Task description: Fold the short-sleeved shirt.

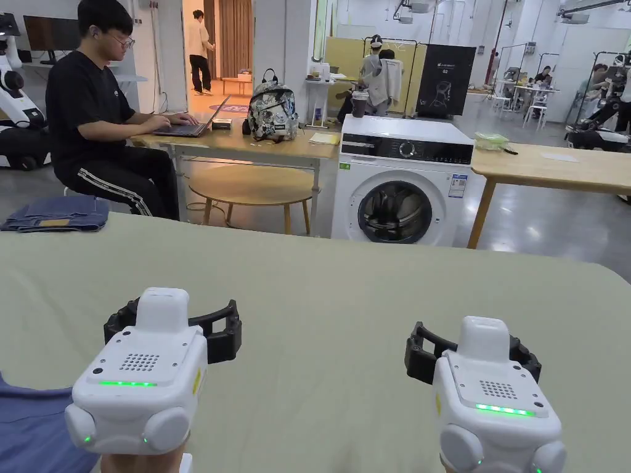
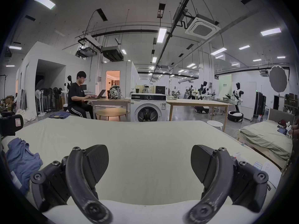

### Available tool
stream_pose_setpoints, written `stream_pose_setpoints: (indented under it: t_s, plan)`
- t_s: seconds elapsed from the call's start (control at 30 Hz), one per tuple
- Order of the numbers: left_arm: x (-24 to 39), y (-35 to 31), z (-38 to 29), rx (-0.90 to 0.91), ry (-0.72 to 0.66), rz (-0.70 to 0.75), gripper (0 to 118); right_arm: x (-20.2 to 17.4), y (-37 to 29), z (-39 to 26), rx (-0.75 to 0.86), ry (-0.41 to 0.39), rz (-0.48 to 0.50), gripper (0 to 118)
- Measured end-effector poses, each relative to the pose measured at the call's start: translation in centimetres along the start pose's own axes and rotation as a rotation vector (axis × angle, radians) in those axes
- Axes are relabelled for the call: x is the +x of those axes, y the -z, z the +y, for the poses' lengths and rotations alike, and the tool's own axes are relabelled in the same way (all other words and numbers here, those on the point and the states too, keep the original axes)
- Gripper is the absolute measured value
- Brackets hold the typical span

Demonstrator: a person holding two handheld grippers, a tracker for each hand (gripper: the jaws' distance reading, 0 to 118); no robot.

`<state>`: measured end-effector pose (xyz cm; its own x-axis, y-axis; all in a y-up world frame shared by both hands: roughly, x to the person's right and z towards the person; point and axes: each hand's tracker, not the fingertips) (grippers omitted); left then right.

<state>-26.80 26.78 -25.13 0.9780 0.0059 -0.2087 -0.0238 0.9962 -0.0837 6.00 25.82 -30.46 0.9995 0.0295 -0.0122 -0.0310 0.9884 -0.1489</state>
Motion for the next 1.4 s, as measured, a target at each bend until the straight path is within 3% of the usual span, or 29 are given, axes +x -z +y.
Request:
stream_pose_setpoints:
  t_s: [0.2,0.27,0.4,0.47,0.5,0.53,0.57,0.7,0.8,0.9,0.97,1.03,1.13,1.2,1.3,1.4]
  plan:
    - [-0.4,-0.1,-0.3,-0.016,-0.035,-0.019,109,0.4,0.6,-0.5,-0.048,0.004,0.019,105]
    - [-1.4,0.0,-0.2,-0.027,-0.157,-0.057,109,1.0,0.5,-0.2,-0.07,0.11,0.03,105]
    - [-4.7,0.5,-0.3,-0.051,-0.543,-0.135,109,3.4,0.6,0.3,-0.081,0.397,0.041,105]
    - [-5.4,0.7,0.0,-0.067,-0.614,-0.101,109,4.1,0.8,0.4,-0.089,0.46,0.014,105]
    - [-5.1,0.6,0.3,-0.057,-0.552,-0.082,109,4.1,0.8,0.5,-0.072,0.429,0.005,105]
    - [-4.8,0.5,0.7,-0.045,-0.446,-0.042,109,3.8,0.0,1.0,-0.043,0.367,-0.016,105]
    - [-4.0,0.8,1.0,-0.044,-0.256,-0.006,109,3.1,0.0,1.4,-0.018,0.228,-0.012,105]
    - [0.4,0.9,1.2,-0.006,0.448,0.073,109,-1.6,-0.5,0.9,0.164,-0.539,-0.042,105]
    - [2.2,1.1,0.1,0.041,0.84,0.121,108,-3.3,-1.1,-0.3,0.256,-0.935,-0.057,105]
    - [3.8,0.0,-0.5,0.067,1.112,0.146,108,-4.1,-1.2,-1.8,0.292,-1.199,-0.042,105]
    - [4.2,-0.9,-0.3,0.08,1.176,0.134,108,-4.1,-0.4,-2.8,0.302,-1.259,-0.039,105]
    - [4.2,-1.4,0.0,0.072,1.134,0.118,108,-4.3,-0.5,-3.0,0.288,-1.232,-0.034,105]
    - [2.8,-1.1,1.6,-0.013,0.757,0.015,108,-3.9,0.1,-2.5,0.214,-1.035,-0.021,105]
    - [1.9,-1.4,2.4,-0.033,0.49,-0.016,108,-3.4,0.5,-1.7,0.141,-0.822,-0.012,105]
    - [1.6,-0.9,1.3,-0.03,0.142,-0.05,108,-2.0,0.6,-0.1,0.066,-0.399,0.012,105]
    - [0.0,0.2,0.7,-0.011,-0.068,-0.046,108,-0.1,0.5,0.6,0.021,-0.053,0.036,105]
